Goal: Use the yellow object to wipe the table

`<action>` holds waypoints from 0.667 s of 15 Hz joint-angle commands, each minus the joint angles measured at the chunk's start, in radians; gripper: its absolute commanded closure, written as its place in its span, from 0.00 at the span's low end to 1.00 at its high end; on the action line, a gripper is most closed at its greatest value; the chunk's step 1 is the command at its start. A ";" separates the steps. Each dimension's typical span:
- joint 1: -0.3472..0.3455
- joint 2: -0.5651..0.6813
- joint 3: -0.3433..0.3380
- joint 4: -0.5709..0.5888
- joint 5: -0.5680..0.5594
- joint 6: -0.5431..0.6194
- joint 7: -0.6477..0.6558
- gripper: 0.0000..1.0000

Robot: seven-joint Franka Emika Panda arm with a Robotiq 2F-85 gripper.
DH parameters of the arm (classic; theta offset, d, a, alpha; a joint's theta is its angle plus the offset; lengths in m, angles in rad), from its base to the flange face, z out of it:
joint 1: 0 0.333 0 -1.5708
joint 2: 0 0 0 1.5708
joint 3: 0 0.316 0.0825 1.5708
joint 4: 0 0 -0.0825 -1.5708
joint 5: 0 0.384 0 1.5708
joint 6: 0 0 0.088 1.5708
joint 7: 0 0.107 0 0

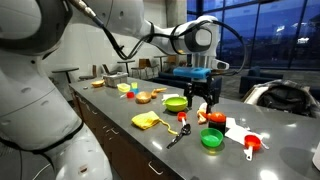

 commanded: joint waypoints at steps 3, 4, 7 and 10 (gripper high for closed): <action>0.102 0.126 0.107 0.006 0.041 0.186 0.031 0.00; 0.120 0.158 0.129 0.017 0.046 0.211 0.044 0.00; 0.186 0.274 0.210 0.063 0.040 0.294 0.116 0.00; 0.248 0.393 0.275 0.145 -0.007 0.333 0.199 0.00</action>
